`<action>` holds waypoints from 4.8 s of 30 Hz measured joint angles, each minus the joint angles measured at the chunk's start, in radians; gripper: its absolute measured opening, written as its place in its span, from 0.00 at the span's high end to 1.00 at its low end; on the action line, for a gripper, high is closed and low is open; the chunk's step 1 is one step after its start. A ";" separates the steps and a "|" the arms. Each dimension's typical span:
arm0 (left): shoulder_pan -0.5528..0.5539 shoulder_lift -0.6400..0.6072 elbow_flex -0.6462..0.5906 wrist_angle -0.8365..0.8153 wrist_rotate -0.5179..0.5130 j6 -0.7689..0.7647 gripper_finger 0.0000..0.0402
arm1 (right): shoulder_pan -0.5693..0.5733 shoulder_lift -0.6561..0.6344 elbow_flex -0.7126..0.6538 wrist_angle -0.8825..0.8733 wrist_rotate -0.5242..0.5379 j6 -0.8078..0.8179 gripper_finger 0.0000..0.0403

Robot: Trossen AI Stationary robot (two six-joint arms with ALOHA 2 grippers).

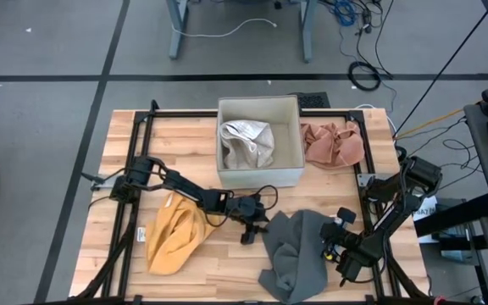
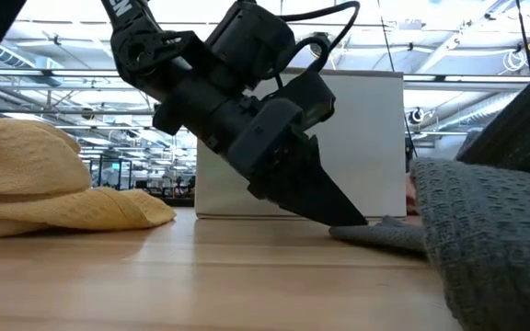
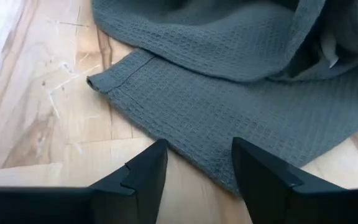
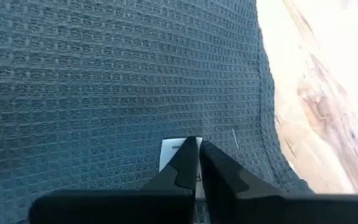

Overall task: Fold towel
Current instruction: Fold the gray towel

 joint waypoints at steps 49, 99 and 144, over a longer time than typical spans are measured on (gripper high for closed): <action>-0.327 -0.894 -0.003 -0.613 -0.932 0.504 1.00 | 0.018 -0.433 0.471 -0.711 0.267 -0.531 1.00; -0.420 -0.893 -0.003 -0.297 -1.319 0.807 1.00 | -0.117 -0.433 -0.341 0.533 -0.325 -0.515 0.99; -0.359 -0.852 -0.003 -0.442 -1.141 0.568 1.00 | -0.373 -0.083 -0.031 1.169 -0.032 -1.159 0.52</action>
